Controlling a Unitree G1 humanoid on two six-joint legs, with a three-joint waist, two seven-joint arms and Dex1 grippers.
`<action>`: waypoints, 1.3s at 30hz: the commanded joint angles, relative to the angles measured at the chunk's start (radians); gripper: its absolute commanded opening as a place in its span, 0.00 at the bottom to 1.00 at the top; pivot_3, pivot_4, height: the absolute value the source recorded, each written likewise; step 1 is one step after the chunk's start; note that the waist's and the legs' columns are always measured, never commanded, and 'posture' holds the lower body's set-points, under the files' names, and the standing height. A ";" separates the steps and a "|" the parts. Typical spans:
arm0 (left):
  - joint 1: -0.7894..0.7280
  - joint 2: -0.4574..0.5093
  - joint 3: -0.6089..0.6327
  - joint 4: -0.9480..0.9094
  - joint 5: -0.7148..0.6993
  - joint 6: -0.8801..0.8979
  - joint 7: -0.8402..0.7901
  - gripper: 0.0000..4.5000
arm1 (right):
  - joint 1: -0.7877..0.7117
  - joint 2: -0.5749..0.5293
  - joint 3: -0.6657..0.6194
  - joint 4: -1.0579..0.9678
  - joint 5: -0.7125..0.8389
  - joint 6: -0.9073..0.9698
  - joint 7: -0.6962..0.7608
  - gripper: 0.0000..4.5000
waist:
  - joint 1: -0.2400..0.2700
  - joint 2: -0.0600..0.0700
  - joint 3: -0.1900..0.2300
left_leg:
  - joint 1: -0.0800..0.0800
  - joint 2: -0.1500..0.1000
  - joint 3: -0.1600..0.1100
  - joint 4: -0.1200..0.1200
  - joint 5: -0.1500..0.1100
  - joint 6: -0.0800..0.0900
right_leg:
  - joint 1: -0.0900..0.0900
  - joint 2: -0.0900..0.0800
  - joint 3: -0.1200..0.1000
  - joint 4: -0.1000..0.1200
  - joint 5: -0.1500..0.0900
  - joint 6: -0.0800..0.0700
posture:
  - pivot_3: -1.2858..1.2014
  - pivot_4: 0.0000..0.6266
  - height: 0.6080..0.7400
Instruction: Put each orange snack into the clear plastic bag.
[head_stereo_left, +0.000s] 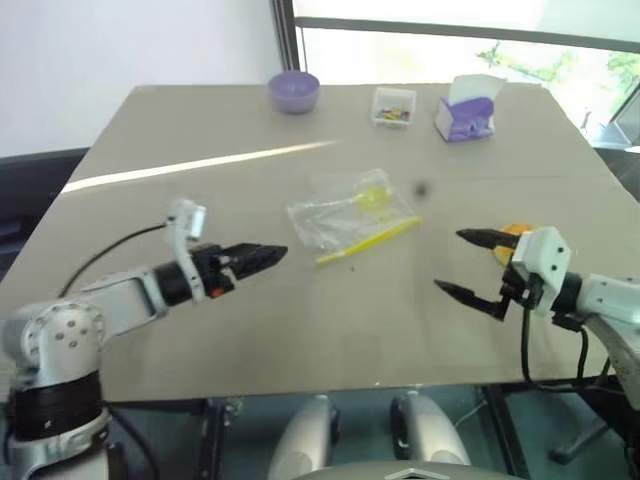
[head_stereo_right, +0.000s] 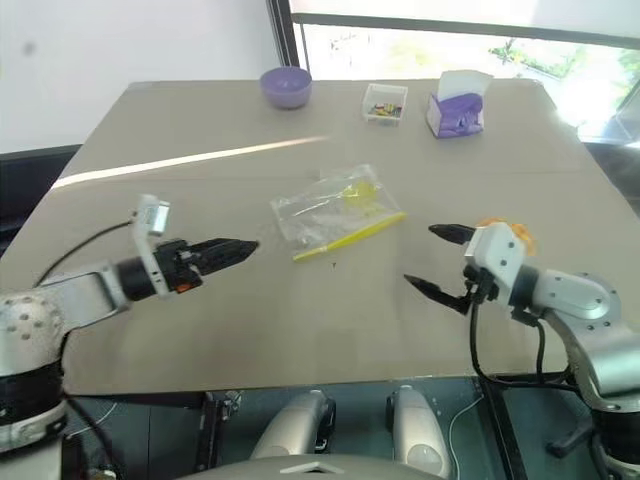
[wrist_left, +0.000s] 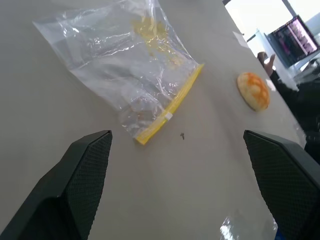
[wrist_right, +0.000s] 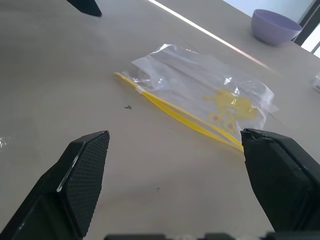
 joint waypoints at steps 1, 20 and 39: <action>-0.100 -0.101 0.020 0.130 -0.107 0.084 0.219 0.99 | -0.042 0.026 0.048 -0.044 -0.019 -0.017 -0.017 1.00 | 0.001 0.000 0.000 | 0.000 -0.001 -0.001 0.000 0.000 0.000 | 0.000 0.000 0.000 0.000 0.000 0.000 | 0.52 0.24 1.00; -0.434 -0.368 0.087 0.730 -0.073 0.041 0.614 0.94 | -0.041 0.078 0.079 0.004 -0.097 -0.113 -0.042 1.00 | 0.027 -0.001 -0.001 | 0.000 -0.007 -0.004 0.000 0.004 -0.007 | 0.001 -0.004 -0.003 0.001 0.000 0.000 | 0.52 0.24 1.00; -0.537 -0.457 0.308 0.755 -0.172 0.088 0.669 0.01 | 0.037 0.084 0.066 0.038 -0.229 -0.229 -0.125 1.00 | 0.023 0.003 -0.004 | -0.001 -0.010 -0.008 0.000 0.005 -0.008 | 0.002 -0.008 -0.007 0.001 -0.001 0.002 | 0.52 0.24 1.00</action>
